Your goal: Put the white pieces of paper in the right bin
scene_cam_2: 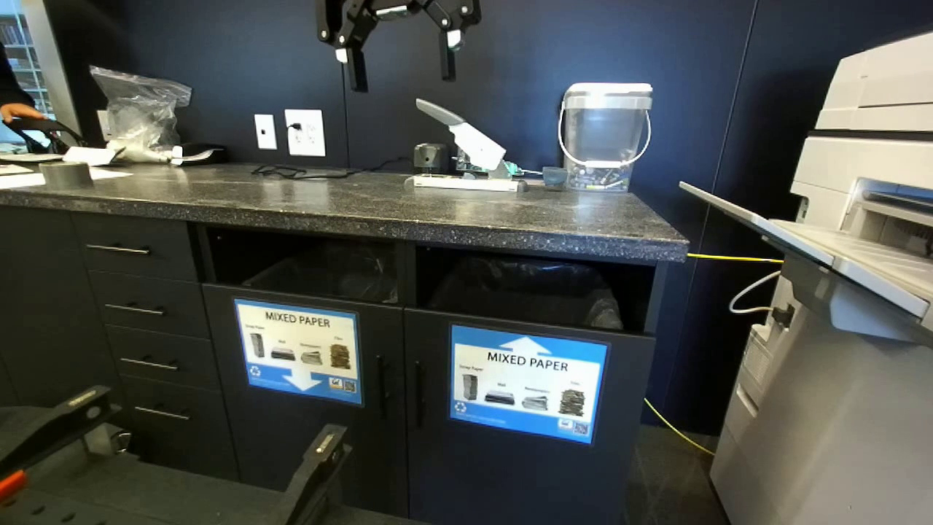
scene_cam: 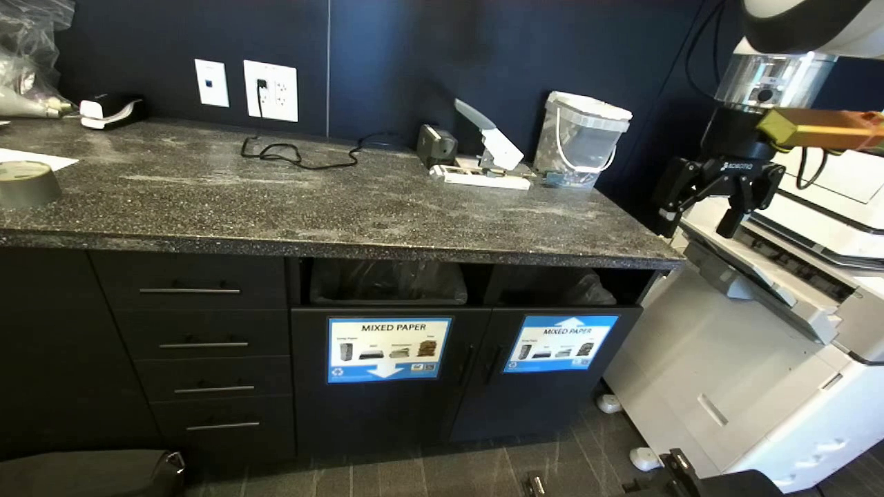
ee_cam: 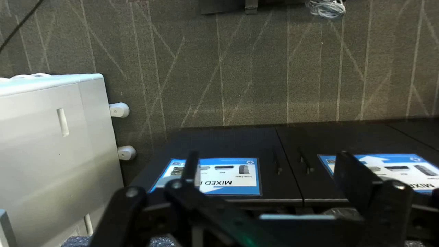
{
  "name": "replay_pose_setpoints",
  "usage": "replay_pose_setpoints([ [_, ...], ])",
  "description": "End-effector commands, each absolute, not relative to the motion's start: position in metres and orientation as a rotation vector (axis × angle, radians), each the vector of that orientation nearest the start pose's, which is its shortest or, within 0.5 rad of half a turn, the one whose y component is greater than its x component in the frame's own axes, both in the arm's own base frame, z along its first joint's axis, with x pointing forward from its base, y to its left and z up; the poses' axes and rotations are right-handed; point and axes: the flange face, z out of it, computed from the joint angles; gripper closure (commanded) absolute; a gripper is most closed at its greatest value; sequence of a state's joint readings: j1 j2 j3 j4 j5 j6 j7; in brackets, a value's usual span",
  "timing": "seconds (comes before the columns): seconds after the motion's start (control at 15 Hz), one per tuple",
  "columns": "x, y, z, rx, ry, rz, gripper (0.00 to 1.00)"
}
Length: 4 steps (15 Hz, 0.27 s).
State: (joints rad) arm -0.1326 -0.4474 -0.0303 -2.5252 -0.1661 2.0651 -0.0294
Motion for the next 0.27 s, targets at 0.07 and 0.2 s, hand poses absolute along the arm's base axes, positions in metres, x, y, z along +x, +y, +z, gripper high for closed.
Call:
replay_pose_setpoints([
  [0.07, 0.3898, -0.0728, 0.4296, -3.269, 0.122, 0.047, 0.0],
  [0.2, 0.3875, -0.0722, 0.4263, -3.268, 0.137, 0.057, 0.0],
])
